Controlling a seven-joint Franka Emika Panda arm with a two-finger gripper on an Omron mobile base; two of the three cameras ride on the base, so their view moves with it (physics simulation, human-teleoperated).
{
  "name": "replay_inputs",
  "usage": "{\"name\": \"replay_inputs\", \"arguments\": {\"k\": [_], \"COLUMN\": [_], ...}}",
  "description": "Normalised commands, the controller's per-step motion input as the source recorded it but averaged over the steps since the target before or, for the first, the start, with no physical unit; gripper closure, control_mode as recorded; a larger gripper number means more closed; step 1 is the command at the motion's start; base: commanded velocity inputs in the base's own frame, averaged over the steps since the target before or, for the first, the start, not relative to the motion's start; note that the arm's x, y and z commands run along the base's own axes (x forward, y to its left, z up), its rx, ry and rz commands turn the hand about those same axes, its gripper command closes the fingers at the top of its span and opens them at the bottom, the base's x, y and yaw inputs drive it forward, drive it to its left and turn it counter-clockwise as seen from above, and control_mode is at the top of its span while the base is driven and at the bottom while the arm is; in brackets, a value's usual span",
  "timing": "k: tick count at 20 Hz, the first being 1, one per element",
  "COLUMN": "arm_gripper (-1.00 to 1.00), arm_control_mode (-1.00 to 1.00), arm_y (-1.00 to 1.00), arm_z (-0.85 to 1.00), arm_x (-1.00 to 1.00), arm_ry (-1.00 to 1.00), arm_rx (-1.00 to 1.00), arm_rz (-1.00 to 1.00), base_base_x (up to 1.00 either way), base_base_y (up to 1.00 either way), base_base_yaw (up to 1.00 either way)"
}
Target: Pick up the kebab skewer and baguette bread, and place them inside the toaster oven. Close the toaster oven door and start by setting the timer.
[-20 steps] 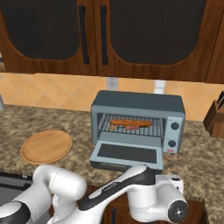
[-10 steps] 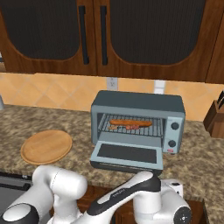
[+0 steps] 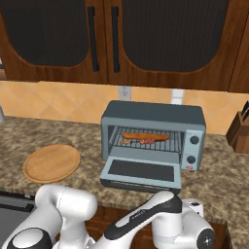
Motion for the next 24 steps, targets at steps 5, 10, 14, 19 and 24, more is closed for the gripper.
{"name": "replay_inputs", "arguments": {"k": [5, 10, 14, 19, 24], "arm_gripper": [-1.00, -1.00, -1.00, -1.00, -1.00], "arm_control_mode": [-1.00, -1.00, -1.00, -1.00, -1.00], "arm_y": [0.01, 0.17, 0.14, 0.04, 0.00], "arm_z": [-0.07, -0.02, 0.00, 0.00, -0.12], "arm_x": [0.08, 0.06, 0.13, 0.08, -0.05], "arm_ry": [0.00, 0.00, 0.00, 0.00, 0.04], "arm_rx": [0.00, 0.00, 0.00, 0.00, 0.00], "arm_rz": [0.00, 0.00, 0.00, 0.00, 0.00], "base_base_x": [0.00, 0.00, 0.00, 0.00, 0.00], "base_base_y": [0.00, 0.00, 0.00, 0.00, 0.00], "base_base_yaw": [0.00, 0.00, 0.00, 0.00, 0.00]}}
